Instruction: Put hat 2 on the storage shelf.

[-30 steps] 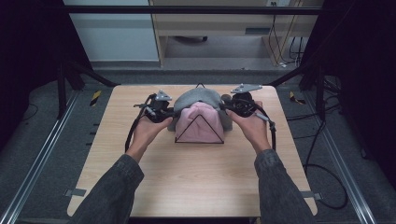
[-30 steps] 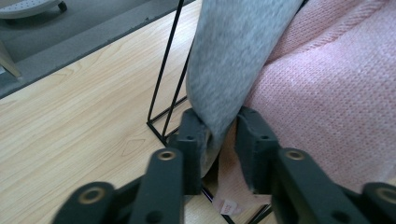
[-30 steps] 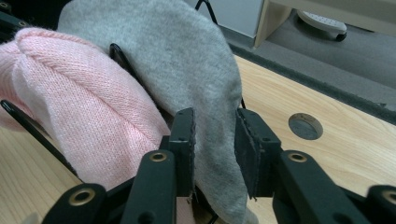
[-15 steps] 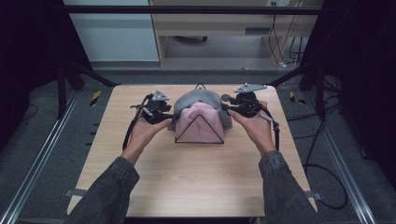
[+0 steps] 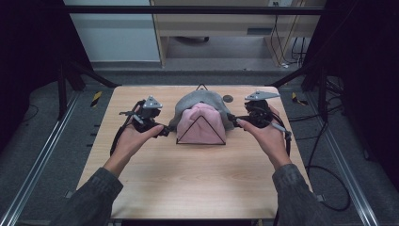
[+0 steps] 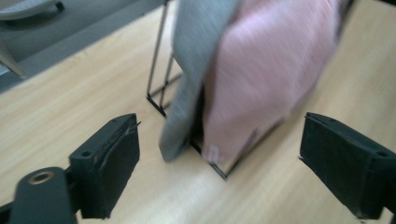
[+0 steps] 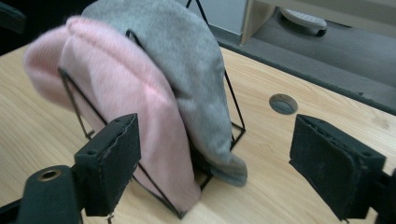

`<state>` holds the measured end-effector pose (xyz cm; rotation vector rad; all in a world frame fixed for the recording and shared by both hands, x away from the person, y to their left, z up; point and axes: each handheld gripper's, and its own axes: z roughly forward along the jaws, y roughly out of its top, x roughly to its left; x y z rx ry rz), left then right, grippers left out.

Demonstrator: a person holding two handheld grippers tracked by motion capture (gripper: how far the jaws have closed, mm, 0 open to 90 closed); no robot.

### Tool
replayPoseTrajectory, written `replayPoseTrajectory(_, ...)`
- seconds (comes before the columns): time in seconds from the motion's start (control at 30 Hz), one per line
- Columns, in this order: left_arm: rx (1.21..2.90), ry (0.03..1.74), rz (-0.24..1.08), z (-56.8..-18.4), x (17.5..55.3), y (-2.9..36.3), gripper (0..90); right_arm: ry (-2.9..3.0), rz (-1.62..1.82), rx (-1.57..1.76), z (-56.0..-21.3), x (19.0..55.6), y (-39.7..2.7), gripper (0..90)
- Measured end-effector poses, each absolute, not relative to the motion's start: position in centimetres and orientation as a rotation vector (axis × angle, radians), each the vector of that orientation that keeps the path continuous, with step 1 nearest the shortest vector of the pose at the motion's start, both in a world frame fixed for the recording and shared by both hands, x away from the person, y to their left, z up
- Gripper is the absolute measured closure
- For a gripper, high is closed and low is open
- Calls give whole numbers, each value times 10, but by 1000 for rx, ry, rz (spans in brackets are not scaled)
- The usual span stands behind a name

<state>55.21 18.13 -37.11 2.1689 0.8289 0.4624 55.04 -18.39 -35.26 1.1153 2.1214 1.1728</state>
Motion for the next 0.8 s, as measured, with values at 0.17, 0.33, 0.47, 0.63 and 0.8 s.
replayPoseTrajectory(0.17,2214,801,432,-385,529,192,79,2132,1160,1122,-365,529,-192,118)
replayPoseTrajectory(0.33,2246,805,389,-406,512,206,66,2170,1109,1128,-391,509,-197,105)
replayPoseTrajectory(0.47,2281,847,349,-425,506,219,67,2203,1074,1157,-415,499,-202,102)
replayPoseTrajectory(0.63,2295,886,293,-444,503,233,68,2240,1044,1235,-445,494,-209,101)
replayPoseTrajectory(0.8,2338,927,253,-468,502,241,71,2278,968,1321,-472,494,-215,99)
